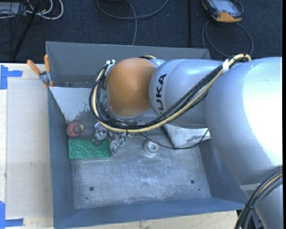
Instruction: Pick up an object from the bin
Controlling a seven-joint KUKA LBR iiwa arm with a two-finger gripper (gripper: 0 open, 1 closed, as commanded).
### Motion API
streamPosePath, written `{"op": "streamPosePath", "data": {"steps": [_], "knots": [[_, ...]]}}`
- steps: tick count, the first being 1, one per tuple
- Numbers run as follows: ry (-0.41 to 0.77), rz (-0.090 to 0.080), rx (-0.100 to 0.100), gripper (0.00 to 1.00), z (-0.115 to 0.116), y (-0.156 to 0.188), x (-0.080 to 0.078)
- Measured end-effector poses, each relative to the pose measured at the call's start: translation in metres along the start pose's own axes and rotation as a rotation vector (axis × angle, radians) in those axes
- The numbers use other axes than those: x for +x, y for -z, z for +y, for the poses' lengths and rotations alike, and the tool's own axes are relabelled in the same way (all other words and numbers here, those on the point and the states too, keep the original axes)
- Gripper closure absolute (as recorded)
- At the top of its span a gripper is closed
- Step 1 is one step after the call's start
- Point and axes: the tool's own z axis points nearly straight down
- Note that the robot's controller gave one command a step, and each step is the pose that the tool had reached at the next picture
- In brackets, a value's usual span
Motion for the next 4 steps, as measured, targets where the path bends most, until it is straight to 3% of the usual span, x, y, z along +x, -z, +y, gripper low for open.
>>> {"op": "streamPosePath", "data": {"steps": [1, 2, 3, 4], "knots": [[0.194, -0.006, -0.012, 1.0, 0.002, 0.157, 0.004], [0.115, 0.011, -0.024, 1.0, -0.021, 0.059, 0.039], [0.114, 0.003, -0.019, 0.0, -0.021, 0.064, 0.037], [0.312, -0.004, -0.016, 0.0, 0.046, 0.0, -0.007]]}}
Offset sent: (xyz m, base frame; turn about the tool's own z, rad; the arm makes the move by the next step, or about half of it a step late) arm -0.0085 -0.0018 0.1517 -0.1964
